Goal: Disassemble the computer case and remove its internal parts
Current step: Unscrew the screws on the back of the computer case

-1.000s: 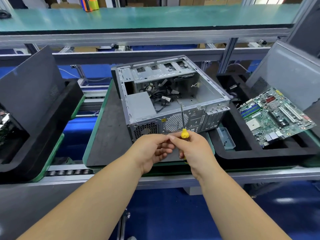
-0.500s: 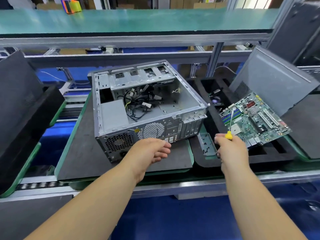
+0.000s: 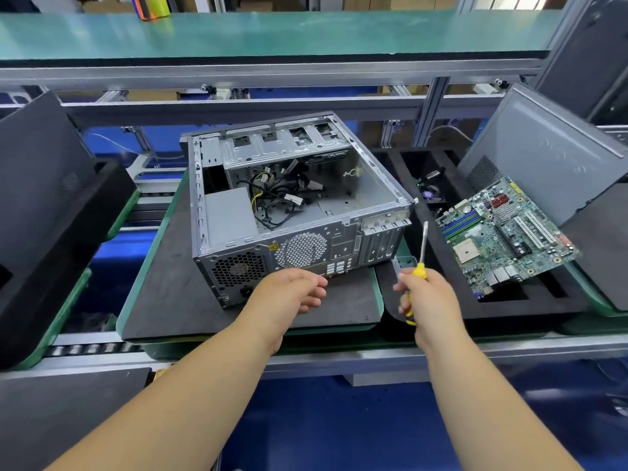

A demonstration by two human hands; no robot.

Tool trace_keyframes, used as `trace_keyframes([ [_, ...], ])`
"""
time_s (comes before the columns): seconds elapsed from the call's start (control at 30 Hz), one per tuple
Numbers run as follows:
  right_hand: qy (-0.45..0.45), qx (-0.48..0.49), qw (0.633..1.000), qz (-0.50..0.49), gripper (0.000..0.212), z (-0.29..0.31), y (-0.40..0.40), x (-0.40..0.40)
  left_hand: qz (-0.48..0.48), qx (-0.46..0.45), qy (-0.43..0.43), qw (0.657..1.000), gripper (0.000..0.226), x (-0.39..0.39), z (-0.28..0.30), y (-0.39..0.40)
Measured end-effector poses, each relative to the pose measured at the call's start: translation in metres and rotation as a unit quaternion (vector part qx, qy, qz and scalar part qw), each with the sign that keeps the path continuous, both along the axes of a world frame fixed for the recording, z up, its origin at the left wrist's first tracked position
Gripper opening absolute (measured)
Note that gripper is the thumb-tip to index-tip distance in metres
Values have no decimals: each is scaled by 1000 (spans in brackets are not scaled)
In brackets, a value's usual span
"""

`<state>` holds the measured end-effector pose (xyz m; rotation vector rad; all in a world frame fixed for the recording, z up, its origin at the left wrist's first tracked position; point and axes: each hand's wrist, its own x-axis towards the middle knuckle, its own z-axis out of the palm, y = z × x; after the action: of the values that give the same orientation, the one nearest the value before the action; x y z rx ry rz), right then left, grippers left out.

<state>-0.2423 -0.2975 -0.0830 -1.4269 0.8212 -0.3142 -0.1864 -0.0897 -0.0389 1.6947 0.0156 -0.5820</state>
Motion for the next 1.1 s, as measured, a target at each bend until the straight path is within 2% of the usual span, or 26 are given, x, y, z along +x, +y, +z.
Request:
trace_keyframes([
  [0.1, -1, -2, 999, 41, 8, -4, 25, -3, -18, 59, -194, 979, 25, -1, 4, 17],
  [0.17, -1, -7, 997, 74, 9, -6, 42, -5, -28, 75, -270, 959, 24, 2, 8, 29],
  [0.33, 30, -11, 991, 129, 9, -12, 87, -8, 8, 61, -220, 973, 30, 11, 8, 55],
  [0.43, 48, -5, 988, 147, 4, -17, 108, -8, 25, 68, -256, 964, 32, 9, 7, 70],
  [0.47, 56, -4, 987, 151, 3, -18, 114, -8, 22, 84, -309, 947, 29, 9, 8, 75],
  [0.5, 66, -5, 986, 156, 2, -20, 119, -8, 14, 122, -388, 913, 27, 11, 12, 80],
  [0.57, 90, -11, 982, 164, 3, -23, 129, -8, -10, 222, -548, 807, 24, 21, 19, 88],
  [0.6, 104, -14, 981, 166, 3, -24, 134, -8, -26, 269, -591, 760, 30, 29, 21, 90],
  [0.63, 117, -17, 979, 166, 3, -26, 138, -9, -47, 320, -595, 736, 40, 37, 22, 91],
  [0.73, 143, -27, 974, 172, 6, -30, 151, -11, -139, 451, -512, 718, 68, 55, 21, 88],
  [0.83, 159, -35, 970, 180, 6, -31, 158, -14, -227, 481, -504, 680, 65, 75, 19, 76],
  [0.9, 161, -37, 970, 178, 6, -32, 160, -16, -242, 466, -496, 691, 53, 84, 24, 67],
  [1.0, 163, -39, 970, 173, 5, -31, 161, -20, -212, 404, -490, 743, 25, 86, 26, 64],
  [1.1, 173, -39, 966, 187, 3, -33, 164, -24, -201, 382, -492, 756, 16, 85, 21, 68],
])
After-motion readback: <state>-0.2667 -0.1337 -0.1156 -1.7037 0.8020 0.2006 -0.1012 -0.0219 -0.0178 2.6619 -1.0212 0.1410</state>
